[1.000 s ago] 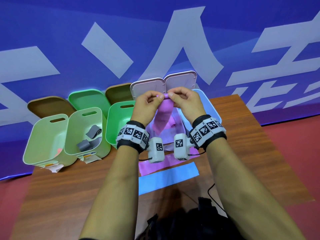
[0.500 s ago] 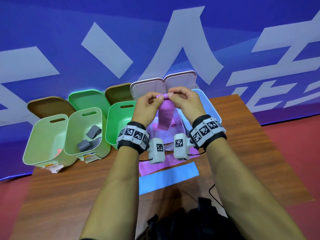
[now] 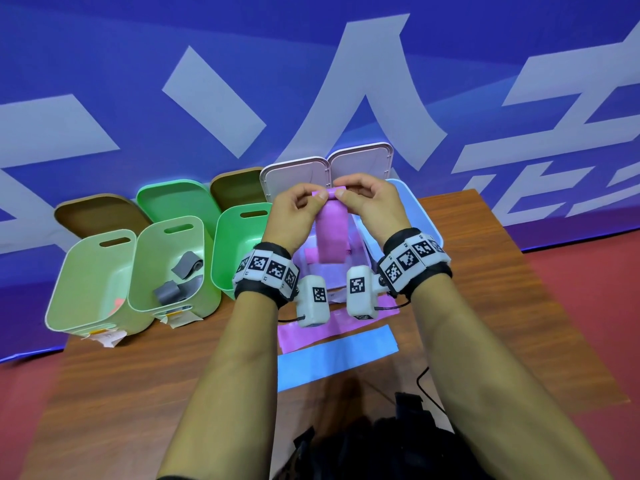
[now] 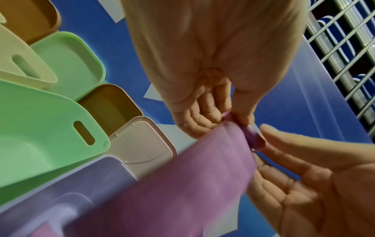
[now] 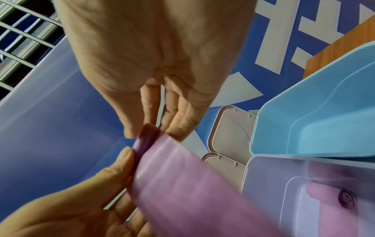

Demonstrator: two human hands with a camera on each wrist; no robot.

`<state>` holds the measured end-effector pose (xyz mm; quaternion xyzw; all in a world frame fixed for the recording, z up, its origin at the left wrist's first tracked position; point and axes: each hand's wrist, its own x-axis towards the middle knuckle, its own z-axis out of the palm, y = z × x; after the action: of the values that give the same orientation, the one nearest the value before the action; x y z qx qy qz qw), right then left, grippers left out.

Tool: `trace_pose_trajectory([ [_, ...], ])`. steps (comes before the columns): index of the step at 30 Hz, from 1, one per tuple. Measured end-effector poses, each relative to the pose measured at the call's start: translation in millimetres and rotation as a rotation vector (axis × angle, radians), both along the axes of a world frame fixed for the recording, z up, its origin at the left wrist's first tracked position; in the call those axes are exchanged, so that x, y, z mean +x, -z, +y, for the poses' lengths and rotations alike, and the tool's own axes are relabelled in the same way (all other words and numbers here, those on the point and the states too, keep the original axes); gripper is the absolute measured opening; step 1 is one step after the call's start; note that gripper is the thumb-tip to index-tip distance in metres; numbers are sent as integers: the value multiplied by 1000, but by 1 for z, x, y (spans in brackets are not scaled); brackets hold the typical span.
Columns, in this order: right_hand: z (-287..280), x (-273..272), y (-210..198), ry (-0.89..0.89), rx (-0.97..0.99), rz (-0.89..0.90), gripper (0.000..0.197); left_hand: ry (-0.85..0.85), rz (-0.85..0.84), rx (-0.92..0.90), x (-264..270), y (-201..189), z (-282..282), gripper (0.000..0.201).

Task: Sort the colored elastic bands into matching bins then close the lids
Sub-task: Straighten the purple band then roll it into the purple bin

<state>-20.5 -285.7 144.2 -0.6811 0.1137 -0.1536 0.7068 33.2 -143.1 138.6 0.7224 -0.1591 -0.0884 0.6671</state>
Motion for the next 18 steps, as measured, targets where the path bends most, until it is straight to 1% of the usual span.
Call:
trace_pose_trajectory([
  [3,2,0,1,-6,0,-13,8,5,-28,13,1,1,1,7],
  [5,1,1,2,1,-24,-12,10,7,-22,5,1,2,1,8],
  [9,-1,1,2,13,-45,2,13,8,47,-21,-1,5,1,8],
  [11,0,-1,1,21,-58,8,15,4,37,-19,-2,6,0,7],
  [14,0,-3,3,11,-2,14,17,5,13,-13,-1,7,-1,7],
  [16,1,-3,5,-5,51,18,12,-1,-8,-7,-1,7,0,11],
  [18,2,-3,6,-14,52,19,9,-3,-35,-1,0,8,2,14],
])
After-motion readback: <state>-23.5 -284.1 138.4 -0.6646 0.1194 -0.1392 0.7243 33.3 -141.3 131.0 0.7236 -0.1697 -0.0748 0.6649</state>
